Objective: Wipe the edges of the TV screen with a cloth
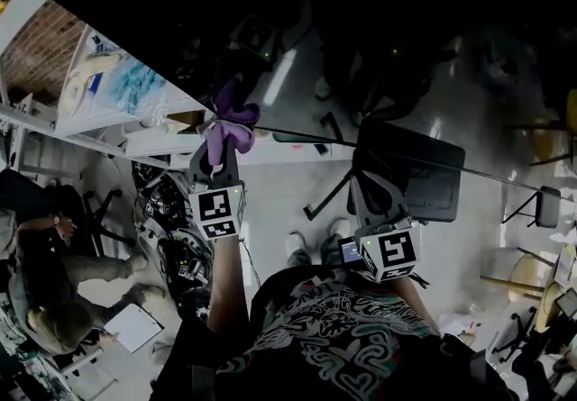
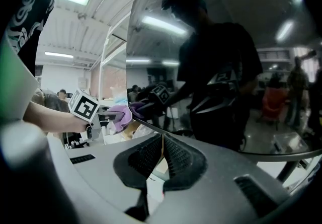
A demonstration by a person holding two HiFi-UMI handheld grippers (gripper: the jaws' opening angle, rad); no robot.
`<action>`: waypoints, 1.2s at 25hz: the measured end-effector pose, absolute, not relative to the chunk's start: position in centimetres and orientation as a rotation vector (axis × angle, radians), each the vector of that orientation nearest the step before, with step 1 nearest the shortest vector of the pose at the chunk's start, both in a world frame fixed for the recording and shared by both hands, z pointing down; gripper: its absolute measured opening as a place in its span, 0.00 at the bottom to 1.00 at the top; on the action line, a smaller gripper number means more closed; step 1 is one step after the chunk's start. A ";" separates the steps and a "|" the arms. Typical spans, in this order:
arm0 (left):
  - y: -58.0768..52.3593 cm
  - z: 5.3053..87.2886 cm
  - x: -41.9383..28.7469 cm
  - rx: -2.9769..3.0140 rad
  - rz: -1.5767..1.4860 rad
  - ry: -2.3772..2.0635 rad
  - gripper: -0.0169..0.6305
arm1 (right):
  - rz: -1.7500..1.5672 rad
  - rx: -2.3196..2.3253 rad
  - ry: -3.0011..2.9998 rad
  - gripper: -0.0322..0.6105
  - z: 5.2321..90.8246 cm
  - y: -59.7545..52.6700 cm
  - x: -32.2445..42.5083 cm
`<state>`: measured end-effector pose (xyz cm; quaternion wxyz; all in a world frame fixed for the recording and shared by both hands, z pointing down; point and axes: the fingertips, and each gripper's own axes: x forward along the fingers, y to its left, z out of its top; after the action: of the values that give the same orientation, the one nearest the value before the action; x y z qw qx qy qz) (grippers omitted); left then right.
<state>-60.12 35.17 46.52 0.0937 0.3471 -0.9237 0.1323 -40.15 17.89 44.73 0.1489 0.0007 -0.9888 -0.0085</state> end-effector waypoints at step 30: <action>32.6 46.0 -59.3 1.197 0.495 -2.693 0.13 | -0.005 0.062 -2.866 0.11 43.9 18.8 -40.7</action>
<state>-59.28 32.57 46.01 0.0766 0.3994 -0.8985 0.1651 -40.71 18.78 43.93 0.1370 0.0213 -0.9903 -0.0016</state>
